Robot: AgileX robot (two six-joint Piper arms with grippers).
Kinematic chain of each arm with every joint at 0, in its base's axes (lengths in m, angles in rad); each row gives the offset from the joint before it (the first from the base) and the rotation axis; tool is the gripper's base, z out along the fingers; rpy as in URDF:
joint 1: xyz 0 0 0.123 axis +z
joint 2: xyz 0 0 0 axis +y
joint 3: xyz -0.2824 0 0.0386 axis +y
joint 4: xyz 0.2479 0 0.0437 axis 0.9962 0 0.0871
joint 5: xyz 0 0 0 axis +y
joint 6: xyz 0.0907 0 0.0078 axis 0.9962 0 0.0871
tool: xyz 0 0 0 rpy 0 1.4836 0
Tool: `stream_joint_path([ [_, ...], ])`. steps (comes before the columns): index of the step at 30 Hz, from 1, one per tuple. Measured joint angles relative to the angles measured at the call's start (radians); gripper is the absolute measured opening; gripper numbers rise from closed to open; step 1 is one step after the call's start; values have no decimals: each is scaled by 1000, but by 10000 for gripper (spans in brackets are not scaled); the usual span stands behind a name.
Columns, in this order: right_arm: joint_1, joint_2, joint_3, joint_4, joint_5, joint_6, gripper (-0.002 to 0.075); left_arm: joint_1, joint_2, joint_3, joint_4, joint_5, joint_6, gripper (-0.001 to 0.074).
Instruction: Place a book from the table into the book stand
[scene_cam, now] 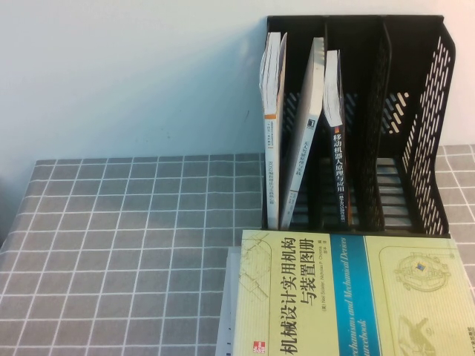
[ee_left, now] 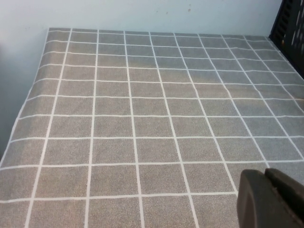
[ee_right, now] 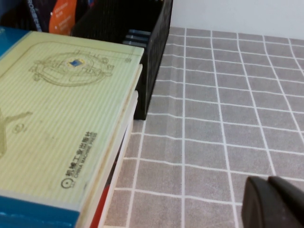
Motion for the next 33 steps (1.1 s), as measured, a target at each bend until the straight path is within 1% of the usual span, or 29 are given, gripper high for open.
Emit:
stream_joint_path([
  [33,6,0,0,18,-6,1,-3,0,0,0,0,1,0,-3],
])
